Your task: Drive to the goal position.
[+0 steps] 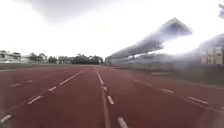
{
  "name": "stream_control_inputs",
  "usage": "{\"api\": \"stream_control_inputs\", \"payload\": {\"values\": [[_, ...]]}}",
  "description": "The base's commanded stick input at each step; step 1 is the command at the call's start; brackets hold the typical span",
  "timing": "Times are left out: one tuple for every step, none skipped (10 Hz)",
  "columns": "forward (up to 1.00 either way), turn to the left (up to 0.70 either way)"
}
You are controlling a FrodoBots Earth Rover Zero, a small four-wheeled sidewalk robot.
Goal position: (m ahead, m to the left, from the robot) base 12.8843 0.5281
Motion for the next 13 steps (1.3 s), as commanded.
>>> {"api": "stream_control_inputs", "payload": {"values": [[0.45,0.0],[0.45,0.0],[0.45,0.0],[0.45,0.0],[0.45,0.0],[0.45,0.0],[0.45,0.0],[0.45,0.0],[0.45,0.0],[0.45,0.0],[0.45,0.0],[0.45,0.0],[0.45,0.0]]}}
